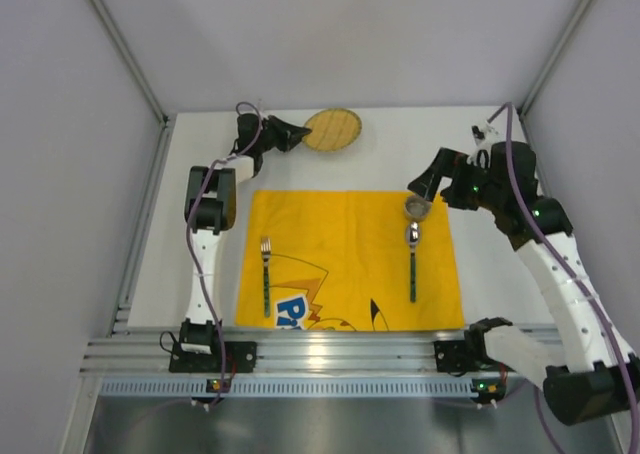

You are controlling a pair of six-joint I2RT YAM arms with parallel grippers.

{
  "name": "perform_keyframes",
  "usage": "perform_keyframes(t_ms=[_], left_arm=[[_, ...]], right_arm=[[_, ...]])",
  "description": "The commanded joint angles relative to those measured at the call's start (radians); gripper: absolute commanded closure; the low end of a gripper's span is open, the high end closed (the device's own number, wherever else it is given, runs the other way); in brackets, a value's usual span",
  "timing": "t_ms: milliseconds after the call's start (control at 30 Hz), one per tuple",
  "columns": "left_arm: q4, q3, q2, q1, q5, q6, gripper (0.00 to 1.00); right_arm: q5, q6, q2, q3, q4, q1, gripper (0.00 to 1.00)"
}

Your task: Set the dinner table for one person

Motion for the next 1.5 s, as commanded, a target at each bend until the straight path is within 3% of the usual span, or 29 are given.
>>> perform_keyframes(t_ms=[0, 67, 167, 233, 333, 533, 767, 1000, 1267, 1400, 1467], left_arm=[[0.262, -0.13, -0.275, -0.021, 0.05, -0.136, 1.0], [0.184, -0.244, -0.436, -0.046, 0.053, -0.053, 1.0], [-0.128, -0.369, -0.657, -0.101, 0.019, 0.188, 1.0], [-0.444, -0.413, -0.802, -0.141, -0.039, 0.407, 1.0], [-0.661, -0.529, -0.956, -0.226, -0.165, 0.55, 1.0], [-0.659, -0.908, -1.153, -0.345, -0.288, 0.549, 1.0], [-0.585, -1.077, -1.167, -0.386, -0.262, 0.549, 1.0], [-0.465, -1.177, -1.147, -0.426, -0.283, 0.521, 1.0], [-0.589, -1.172, -1.137, -0.432, -0.369, 0.595, 0.99], [-0.651, -1.164, -1.142, -0.434, -0.403, 0.633, 0.71], [-0.704, -1.142, -1.153, -0.437, -0.429, 0.647, 0.69]], right_arm=[[-0.104, 0.041, -0.147, -0.054, -0.008, 0.001, 0.0], [-0.119, 0.073, -0.226, -0.098, -0.027, 0.0, 0.0], [-0.177, 0.112, -0.302, -0.131, -0.063, 0.0, 0.0], [-0.2, 0.124, -0.345, -0.138, -0.096, 0.001, 0.0], [-0.209, 0.128, -0.391, -0.132, -0.143, 0.0, 0.0], [-0.194, 0.109, -0.447, -0.125, -0.223, 0.0, 0.0], [-0.131, 0.009, -0.502, -0.106, -0.401, 0.0, 0.0], [-0.118, -0.053, -0.526, -0.134, -0.496, 0.0, 0.0], [-0.087, -0.045, -0.523, -0.137, -0.495, 0.0, 0.0], [-0.071, -0.072, -0.51, -0.131, -0.507, 0.0, 0.0], [-0.068, -0.082, -0.507, -0.135, -0.507, 0.0, 0.0]])
